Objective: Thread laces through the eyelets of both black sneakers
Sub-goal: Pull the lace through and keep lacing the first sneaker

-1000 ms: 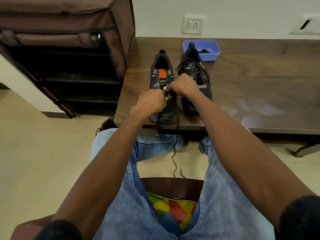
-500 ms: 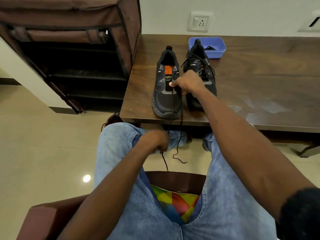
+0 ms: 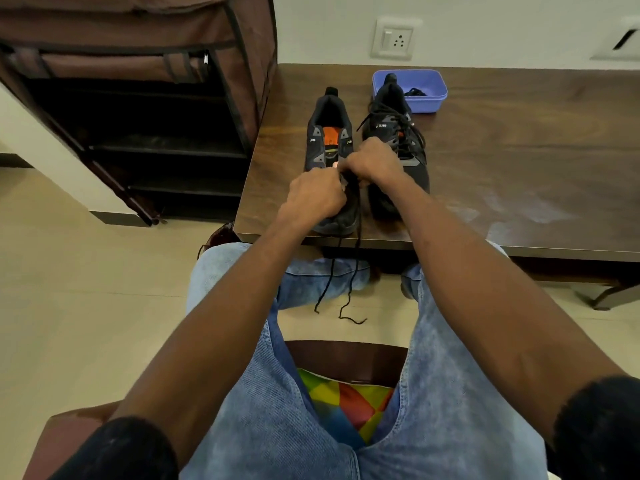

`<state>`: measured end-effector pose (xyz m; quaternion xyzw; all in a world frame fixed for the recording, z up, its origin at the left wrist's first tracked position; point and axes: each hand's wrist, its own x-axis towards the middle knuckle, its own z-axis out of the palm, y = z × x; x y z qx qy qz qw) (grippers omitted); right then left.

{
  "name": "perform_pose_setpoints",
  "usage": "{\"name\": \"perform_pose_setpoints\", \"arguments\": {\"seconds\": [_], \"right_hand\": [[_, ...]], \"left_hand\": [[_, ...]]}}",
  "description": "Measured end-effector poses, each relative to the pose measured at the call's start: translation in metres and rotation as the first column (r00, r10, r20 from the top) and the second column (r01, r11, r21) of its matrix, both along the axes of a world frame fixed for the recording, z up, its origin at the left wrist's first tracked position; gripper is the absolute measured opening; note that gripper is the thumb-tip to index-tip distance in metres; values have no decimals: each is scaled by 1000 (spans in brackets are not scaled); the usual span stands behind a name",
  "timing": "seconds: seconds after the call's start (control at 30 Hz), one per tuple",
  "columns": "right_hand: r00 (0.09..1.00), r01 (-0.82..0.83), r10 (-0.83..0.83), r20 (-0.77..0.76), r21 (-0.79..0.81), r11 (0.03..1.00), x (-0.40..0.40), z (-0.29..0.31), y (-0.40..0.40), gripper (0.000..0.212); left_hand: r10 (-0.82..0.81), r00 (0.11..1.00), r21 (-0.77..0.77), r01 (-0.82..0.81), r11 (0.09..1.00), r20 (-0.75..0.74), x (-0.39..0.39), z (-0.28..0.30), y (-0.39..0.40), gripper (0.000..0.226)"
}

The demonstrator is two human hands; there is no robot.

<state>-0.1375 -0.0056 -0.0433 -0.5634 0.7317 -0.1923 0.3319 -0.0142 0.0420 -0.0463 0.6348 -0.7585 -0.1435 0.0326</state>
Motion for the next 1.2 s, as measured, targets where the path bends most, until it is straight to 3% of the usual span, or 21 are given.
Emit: {"name": "perform_pose_setpoints", "arguments": {"seconds": [0.13,0.23,0.3,0.43,0.63,0.77,0.87,1.0,1.07,1.2], "right_hand": [[999,-7,6,-43,-27,1000,3,0,1,35],[1000,2,-3,-22,-27,1000,4,1,1,38],[1000,9,-9,-1,-19,1000,3,2,2,41],[1000,2,-2,20,-14,1000,1,3,4,32],[999,22,-21,34,-14,1000,1,5,9,31],[1000,0,1,10,-21,1000,2,5,10,33],[1000,-14,14,-8,-9,1000,3,6,9,36],[998,-45,44,-53,-7,999,3,9,10,34],[997,-52,52,-58,-1,999,3,10,11,35],[996,-84,86,-37,43,996,0,13,13,31]], "left_hand": [[-40,998,112,34,993,50,10,-1,7,30],[-192,969,228,154,961,156,17,4,18,18],[-277,941,362,194,912,193,21,3,27,22],[-250,956,612,109,783,151,26,-11,50,25],[-322,923,727,72,683,211,23,-29,66,21],[-232,960,644,79,761,157,25,-24,57,26],[-77,997,580,78,811,-26,28,-5,41,34],[95,971,264,-35,964,-219,30,13,16,41],[131,970,186,-93,978,-205,24,9,10,38],[155,976,196,-124,973,-152,16,-1,6,28]]}}
